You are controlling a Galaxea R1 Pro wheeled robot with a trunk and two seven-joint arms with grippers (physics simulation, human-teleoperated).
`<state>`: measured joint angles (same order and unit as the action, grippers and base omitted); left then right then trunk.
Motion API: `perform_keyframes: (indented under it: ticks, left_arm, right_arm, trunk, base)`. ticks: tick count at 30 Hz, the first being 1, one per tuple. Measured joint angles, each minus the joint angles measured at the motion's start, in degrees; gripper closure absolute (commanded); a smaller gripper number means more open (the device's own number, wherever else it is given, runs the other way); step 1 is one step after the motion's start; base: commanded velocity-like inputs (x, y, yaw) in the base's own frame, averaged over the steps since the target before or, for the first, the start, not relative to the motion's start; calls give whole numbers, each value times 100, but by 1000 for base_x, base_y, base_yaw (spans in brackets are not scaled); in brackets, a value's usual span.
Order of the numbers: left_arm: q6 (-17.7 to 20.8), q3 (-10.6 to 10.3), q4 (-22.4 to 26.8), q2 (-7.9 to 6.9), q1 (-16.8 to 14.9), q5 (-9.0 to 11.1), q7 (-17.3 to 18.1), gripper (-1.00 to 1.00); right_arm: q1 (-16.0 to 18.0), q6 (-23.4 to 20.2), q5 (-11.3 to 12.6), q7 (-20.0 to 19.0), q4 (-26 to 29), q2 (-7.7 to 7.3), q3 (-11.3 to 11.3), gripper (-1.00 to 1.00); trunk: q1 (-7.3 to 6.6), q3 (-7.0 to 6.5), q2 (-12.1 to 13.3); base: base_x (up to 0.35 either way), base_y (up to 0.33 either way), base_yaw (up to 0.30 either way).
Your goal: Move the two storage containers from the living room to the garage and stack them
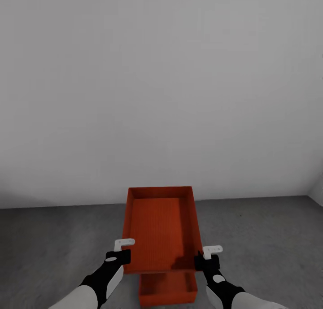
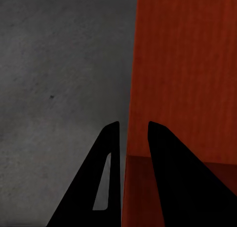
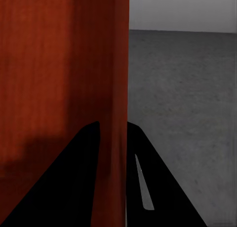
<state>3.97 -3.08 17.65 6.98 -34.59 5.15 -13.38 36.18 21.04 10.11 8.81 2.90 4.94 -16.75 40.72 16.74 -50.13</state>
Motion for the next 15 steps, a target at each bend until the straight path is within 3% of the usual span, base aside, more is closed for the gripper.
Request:
perform_keyframes:
  ticks: [15]
  left_arm:
    - [-1,-1,0,0,1,2,0,100]
  right_arm:
    - [0,-1,-6,0,1,0,3,100]
  trunk:
    - [-1,137,0]
  base:
    - [-6,-6,0]
